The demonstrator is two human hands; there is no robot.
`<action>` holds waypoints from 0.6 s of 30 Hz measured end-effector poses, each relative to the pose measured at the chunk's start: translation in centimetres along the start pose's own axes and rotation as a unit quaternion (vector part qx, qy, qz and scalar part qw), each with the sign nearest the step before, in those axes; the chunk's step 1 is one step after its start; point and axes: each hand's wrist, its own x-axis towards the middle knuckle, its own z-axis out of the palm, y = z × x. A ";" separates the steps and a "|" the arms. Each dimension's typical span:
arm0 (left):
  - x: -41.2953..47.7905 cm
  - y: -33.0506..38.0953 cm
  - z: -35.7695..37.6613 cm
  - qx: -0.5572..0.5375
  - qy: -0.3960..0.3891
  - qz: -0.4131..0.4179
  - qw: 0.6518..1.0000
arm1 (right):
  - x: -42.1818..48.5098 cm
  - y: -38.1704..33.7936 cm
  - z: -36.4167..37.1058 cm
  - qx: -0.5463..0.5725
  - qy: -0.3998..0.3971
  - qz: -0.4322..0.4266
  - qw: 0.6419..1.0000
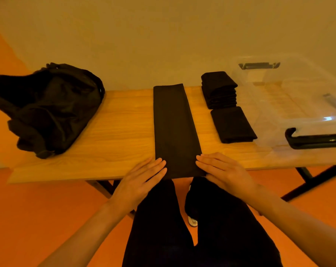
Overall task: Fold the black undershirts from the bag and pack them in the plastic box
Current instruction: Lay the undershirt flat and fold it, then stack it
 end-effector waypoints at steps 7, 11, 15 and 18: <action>0.2 0.1 -0.1 0.024 0.018 -0.010 1.000 | -0.7 0.0 0.5 -0.006 0.023 0.001 1.000; 0.4 0.3 -0.6 0.027 0.013 -0.006 1.000 | -0.8 0.0 0.4 -0.012 0.036 -0.005 0.999; 0.5 0.3 -1.1 0.018 -0.016 -0.023 0.999 | -0.7 -0.3 0.2 0.000 0.033 0.013 0.999; 0.3 0.4 -1.0 0.010 -0.010 -0.027 1.000 | -0.2 -0.7 -0.5 0.015 0.031 0.019 0.999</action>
